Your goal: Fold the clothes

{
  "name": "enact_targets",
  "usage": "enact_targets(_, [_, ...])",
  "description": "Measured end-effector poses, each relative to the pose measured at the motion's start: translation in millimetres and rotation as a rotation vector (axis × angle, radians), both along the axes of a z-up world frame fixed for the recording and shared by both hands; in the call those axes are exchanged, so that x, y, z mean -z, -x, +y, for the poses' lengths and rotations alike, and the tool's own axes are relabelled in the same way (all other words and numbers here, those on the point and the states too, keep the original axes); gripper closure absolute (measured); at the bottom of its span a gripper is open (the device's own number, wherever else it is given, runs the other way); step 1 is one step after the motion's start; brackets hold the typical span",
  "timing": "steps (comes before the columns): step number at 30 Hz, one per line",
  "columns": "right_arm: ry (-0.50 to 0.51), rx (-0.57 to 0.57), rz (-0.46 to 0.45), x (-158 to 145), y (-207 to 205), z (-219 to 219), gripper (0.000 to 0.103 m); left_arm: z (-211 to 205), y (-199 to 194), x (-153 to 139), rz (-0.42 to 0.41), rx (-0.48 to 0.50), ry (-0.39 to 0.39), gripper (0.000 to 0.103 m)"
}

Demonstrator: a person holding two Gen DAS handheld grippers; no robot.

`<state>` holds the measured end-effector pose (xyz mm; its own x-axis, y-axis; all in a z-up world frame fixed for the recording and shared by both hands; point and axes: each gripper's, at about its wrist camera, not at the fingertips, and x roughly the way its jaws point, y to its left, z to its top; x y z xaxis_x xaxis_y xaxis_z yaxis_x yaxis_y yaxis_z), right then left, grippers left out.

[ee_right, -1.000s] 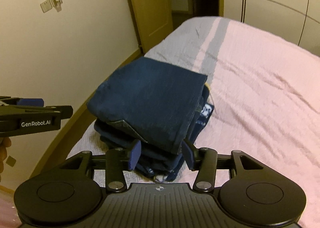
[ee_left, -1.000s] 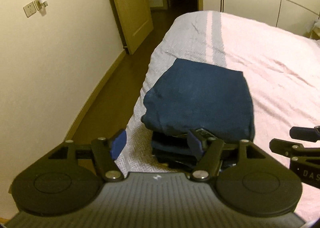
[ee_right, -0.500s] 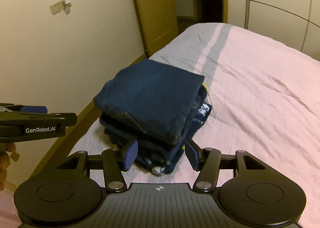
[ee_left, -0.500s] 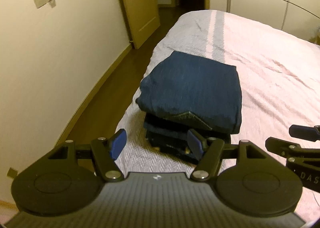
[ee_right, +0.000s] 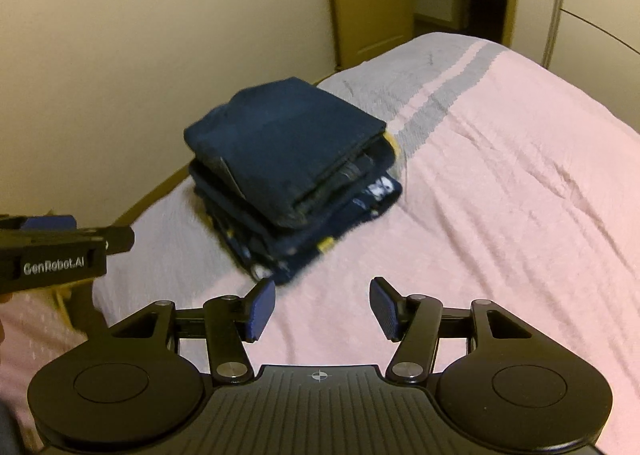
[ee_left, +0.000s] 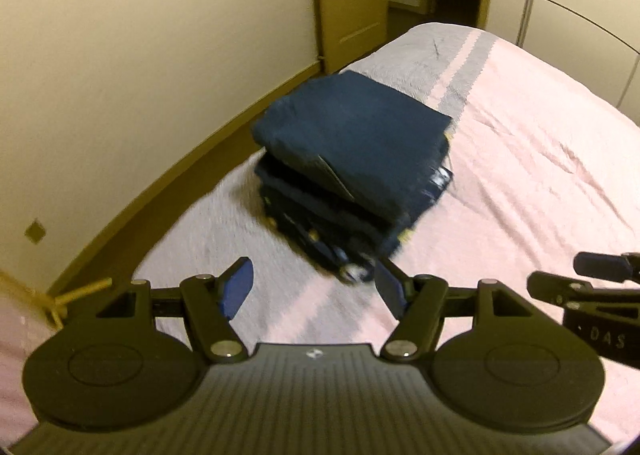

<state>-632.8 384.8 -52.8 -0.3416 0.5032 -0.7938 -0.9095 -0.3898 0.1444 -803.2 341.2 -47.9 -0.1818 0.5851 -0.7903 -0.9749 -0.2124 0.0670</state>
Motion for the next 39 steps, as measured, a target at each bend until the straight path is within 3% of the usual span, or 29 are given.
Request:
enact_targets(8, [0.057,-0.127,-0.011,-2,-66,-25,0.047,-59,-71,-4,-0.047,-0.111,0.027,0.039])
enact_targets(14, [0.070,-0.185,0.002,-8,-84,-25,0.047,-77,-99,-14,-0.051,-0.165,0.005,0.039])
enact_targets(22, [0.071,-0.249,0.006,-12,-89,-13,0.047,-79,-114,-19,-0.053,-0.218,0.002,0.039])
enact_targets(39, [0.094,-0.250,-0.021,5,-97,17,0.047,-54,-122,0,-0.074,-0.252,0.031,0.039])
